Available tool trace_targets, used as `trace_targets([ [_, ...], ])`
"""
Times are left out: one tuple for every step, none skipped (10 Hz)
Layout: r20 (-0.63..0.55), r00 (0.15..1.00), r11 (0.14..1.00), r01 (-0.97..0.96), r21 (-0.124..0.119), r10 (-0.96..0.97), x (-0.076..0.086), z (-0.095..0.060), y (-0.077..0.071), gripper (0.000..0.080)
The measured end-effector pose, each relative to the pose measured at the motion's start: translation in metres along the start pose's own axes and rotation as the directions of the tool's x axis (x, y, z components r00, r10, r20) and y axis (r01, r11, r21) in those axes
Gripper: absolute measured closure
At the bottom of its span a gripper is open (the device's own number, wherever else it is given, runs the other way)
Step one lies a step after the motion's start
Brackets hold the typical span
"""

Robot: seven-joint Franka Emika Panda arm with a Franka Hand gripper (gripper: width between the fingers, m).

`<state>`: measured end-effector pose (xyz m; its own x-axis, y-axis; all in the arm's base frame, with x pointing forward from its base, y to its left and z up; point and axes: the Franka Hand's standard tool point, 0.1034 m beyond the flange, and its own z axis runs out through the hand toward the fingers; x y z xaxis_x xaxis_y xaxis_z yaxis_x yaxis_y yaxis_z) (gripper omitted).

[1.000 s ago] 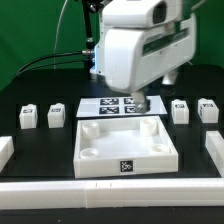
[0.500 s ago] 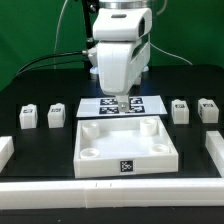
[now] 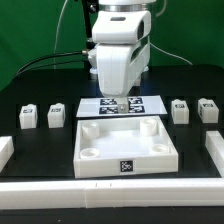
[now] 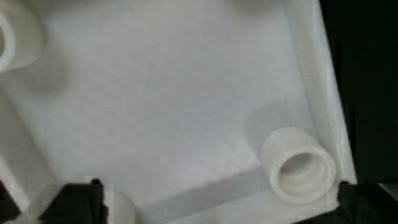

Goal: Assemble one leg

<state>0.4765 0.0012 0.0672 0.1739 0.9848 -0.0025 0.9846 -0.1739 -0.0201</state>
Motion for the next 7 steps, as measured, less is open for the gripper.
trace_targets([
  [0.000, 0.998, 0.998, 0.064, 0.024, -0.064, -0.010, 0.009, -0.013, 0.0150],
  [-0.005, 0.993, 0.992, 0.122, 0.036, -0.122, -0.016, 0.017, -0.027, 0.0150],
  [-0.009, 0.989, 0.988, 0.150, 0.033, -0.150, -0.020, 0.024, -0.038, 0.0150],
  [-0.011, 0.985, 0.984, 0.175, 0.035, -0.174, -0.021, 0.030, -0.049, 0.0150],
  [-0.013, 0.982, 0.981, 0.190, 0.044, -0.189, -0.022, 0.036, -0.056, 0.0150],
  [-0.016, 0.982, 0.980, 0.191, 0.056, -0.191, -0.022, 0.043, -0.060, 0.0150],
  [-0.018, 0.982, 0.980, 0.188, 0.066, -0.187, -0.023, 0.048, -0.062, 0.0150],
])
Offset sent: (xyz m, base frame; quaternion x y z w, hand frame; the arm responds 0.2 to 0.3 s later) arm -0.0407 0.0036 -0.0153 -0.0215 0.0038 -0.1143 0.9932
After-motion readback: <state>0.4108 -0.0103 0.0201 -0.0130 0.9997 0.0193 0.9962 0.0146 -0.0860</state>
